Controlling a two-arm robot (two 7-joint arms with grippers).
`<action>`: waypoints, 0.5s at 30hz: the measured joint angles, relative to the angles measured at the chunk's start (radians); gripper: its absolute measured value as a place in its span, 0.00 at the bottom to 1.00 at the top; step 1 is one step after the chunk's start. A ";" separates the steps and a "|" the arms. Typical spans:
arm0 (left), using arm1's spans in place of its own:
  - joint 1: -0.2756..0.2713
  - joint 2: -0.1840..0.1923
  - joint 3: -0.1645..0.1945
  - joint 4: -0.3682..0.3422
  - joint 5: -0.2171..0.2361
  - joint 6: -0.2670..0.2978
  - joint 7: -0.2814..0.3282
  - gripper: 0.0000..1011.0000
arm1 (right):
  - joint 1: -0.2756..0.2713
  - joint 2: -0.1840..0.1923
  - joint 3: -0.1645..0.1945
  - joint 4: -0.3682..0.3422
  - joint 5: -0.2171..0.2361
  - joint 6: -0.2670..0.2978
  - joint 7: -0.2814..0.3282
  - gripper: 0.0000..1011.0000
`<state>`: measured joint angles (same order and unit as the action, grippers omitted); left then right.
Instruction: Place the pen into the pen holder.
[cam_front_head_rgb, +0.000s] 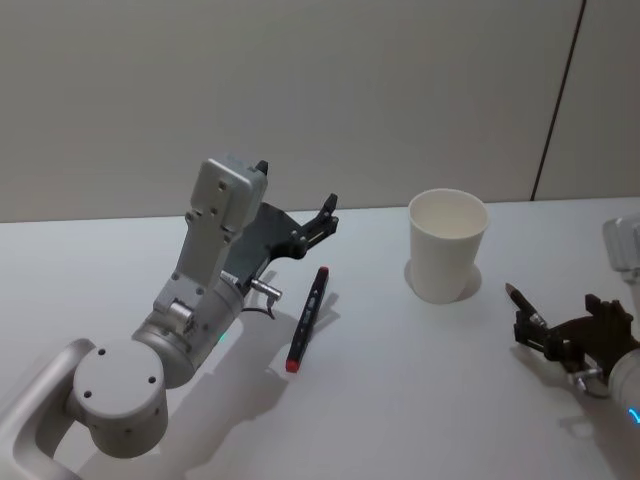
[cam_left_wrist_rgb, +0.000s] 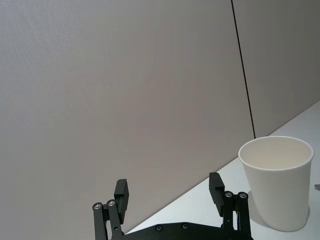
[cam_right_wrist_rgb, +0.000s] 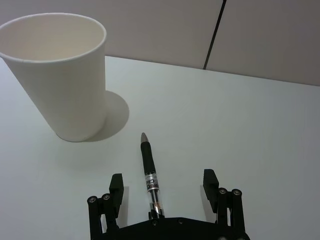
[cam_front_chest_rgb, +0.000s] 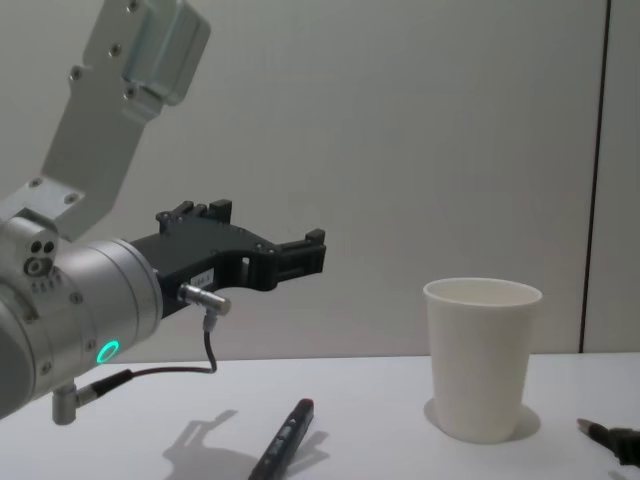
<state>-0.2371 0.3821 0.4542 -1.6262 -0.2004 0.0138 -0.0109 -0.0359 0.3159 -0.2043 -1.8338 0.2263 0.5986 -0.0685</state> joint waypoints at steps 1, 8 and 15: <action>0.000 0.000 0.000 0.000 0.000 0.000 0.000 0.99 | 0.003 -0.004 -0.001 0.007 -0.004 0.000 0.002 0.99; 0.000 0.000 0.000 0.000 0.000 0.000 0.000 0.99 | 0.013 -0.016 -0.005 0.029 -0.022 0.001 0.007 0.99; 0.000 0.000 0.000 0.000 0.000 0.000 0.000 0.99 | 0.019 -0.025 -0.006 0.043 -0.033 0.005 0.009 0.99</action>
<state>-0.2371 0.3821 0.4542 -1.6262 -0.2004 0.0138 -0.0109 -0.0167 0.2905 -0.2108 -1.7910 0.1929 0.6032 -0.0597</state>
